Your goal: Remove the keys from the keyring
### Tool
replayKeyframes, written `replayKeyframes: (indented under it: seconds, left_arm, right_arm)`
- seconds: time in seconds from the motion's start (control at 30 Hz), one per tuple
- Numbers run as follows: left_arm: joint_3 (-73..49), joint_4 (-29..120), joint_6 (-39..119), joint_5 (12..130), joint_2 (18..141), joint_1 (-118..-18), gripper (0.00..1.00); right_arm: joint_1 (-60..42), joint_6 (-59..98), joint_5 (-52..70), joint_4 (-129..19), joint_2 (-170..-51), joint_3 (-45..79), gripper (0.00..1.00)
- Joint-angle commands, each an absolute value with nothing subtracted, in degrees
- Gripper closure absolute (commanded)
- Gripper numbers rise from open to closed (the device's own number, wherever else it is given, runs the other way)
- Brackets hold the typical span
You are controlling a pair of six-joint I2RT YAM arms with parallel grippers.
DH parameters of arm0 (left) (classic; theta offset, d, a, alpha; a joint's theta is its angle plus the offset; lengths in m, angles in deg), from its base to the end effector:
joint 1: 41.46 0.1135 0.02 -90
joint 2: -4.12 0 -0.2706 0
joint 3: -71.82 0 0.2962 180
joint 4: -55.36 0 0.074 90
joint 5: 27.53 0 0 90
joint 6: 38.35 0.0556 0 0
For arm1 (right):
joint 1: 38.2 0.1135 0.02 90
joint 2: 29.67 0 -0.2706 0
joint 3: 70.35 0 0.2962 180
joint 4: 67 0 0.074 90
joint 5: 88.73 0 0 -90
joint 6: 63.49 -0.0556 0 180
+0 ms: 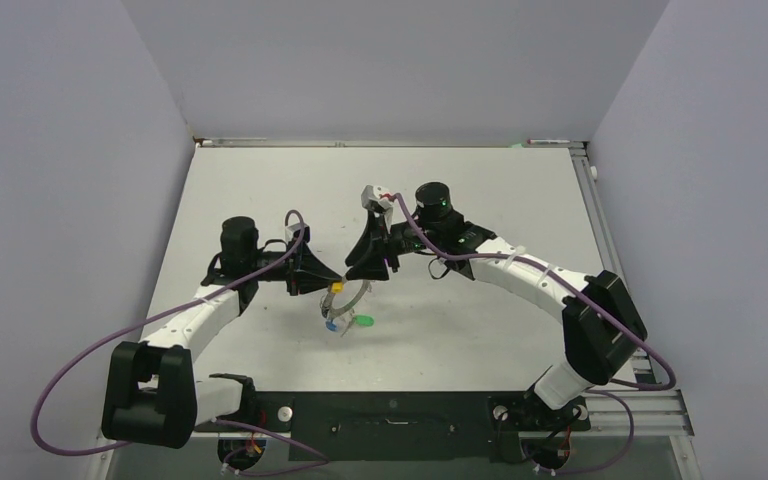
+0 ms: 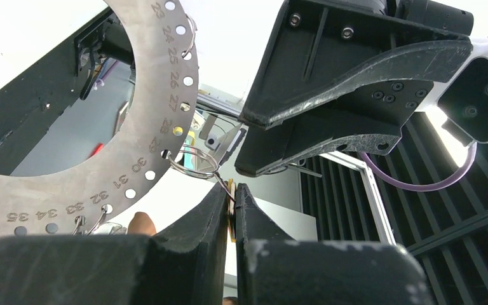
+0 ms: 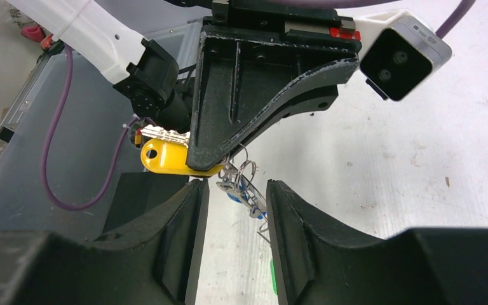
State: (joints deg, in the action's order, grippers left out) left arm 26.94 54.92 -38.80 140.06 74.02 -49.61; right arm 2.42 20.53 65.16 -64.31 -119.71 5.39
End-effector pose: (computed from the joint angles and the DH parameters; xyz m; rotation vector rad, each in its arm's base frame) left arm 0.2626 -0.0925 0.2054 0.5280 -2.0810 1.9201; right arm 0.2722 0.2992 0.2822 -1.3397 1.4831 1.5705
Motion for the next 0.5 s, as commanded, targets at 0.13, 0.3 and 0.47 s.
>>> replayKeyframes:
  seconds: [0.13, 0.3, 0.47]
  left_arm:
    - [25.53, 59.31, -39.58, 142.58, 72.16, -50.05, 1.00]
    - [25.50, 59.63, -39.26, 142.89, 71.94, -50.56, 1.00]
    - [25.70, 59.58, -39.07, 142.62, 71.91, -50.73, 1.00]
  right_arm:
    - [3.97, 20.98, 67.06, -71.48, -121.82, 5.65, 0.63]
    - [4.80, 25.97, 66.43, -66.29, -122.73, 7.07, 0.68]
    - [5.92, 30.55, 65.45, -61.92, -123.16, 9.02, 0.71]
